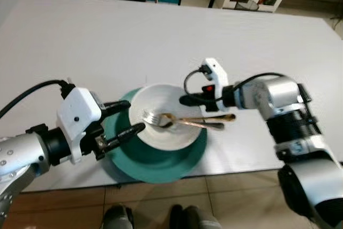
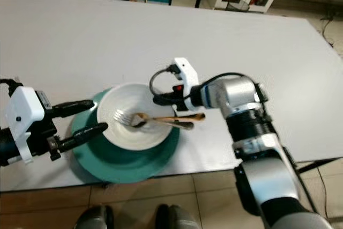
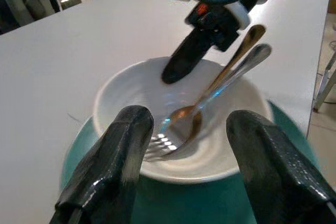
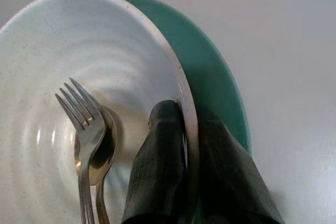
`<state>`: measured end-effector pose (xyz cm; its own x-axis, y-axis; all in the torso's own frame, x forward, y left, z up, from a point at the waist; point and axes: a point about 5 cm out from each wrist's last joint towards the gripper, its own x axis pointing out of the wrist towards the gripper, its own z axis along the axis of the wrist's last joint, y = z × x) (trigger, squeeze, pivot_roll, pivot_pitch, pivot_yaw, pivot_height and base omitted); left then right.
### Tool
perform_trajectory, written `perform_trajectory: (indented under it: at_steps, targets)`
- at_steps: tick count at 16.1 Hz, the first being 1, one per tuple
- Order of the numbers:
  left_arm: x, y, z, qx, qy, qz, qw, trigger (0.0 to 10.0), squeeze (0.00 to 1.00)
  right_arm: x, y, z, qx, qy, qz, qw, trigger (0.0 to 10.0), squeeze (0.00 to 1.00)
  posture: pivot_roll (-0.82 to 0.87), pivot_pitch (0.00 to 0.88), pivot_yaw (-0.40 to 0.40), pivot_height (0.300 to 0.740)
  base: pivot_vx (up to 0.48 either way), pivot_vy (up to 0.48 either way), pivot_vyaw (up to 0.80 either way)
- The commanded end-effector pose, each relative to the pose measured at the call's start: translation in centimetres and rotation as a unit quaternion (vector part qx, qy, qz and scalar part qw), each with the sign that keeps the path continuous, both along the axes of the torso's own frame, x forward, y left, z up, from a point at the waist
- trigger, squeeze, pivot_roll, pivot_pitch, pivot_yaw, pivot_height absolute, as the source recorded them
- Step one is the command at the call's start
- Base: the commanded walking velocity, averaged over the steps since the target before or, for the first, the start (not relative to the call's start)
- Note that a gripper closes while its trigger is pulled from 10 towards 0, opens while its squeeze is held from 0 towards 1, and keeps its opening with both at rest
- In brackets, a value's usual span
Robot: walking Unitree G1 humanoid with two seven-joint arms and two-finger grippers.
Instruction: Setting the table
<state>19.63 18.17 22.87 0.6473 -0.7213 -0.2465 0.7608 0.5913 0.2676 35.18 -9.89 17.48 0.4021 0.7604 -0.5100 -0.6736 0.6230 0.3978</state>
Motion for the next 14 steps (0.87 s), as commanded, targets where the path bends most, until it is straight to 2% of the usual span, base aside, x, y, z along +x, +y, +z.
perform_trajectory:
  at_steps: [1,4,7,9,10,11,14]
  targets:
    - [-0.3,-0.6,0.1,0.0,-0.001,-0.016,1.0,10.0,0.0,0.8,-1.2,-0.9,-0.034,-0.009,-0.052,0.998,0.0,0.0,0.14,0.097,-0.159,0.74,0.0,0.0,0.0]
    - [0.1,-0.4,0.3,0.007,-0.016,-0.002,1.0,10.0,0.0,2.8,-1.9,0.4,-0.031,-0.054,-0.116,0.991,0.0,0.0,0.14,0.104,-0.163,0.74,0.0,0.0,0.0]
    - [0.1,-0.4,0.3,0.005,-0.018,0.001,1.0,10.0,0.0,3.4,-2.4,1.3,-0.023,-0.065,-0.129,0.989,0.0,0.0,0.14,0.107,-0.167,0.74,0.0,0.0,0.0]
    - [0.1,-0.4,0.3,0.004,-0.016,0.0,1.0,10.0,0.0,3.4,-2.1,1.4,-0.012,-0.055,-0.119,0.991,0.0,0.0,0.14,0.106,-0.167,0.74,0.0,0.0,0.0]
    - [0.1,-0.3,0.3,0.005,-0.016,0.002,1.0,10.0,0.0,3.0,-0.9,1.5,0.031,-0.008,-0.093,0.995,0.0,0.0,0.15,0.104,-0.17,0.74,0.0,0.0,0.0]
    - [0.0,-0.2,0.4,0.006,-0.017,0.003,1.0,10.0,0.0,2.8,-0.3,1.4,0.051,0.016,-0.082,0.995,0.0,0.0,0.15,0.104,-0.17,0.74,0.0,0.0,0.0]
    - [0.0,-0.3,0.3,0.005,-0.016,0.002,1.0,10.0,0.0,2.4,0.6,0.8,0.065,0.045,-0.07,0.994,0.0,0.0,0.15,0.104,-0.17,0.74,0.0,0.0,0.0]
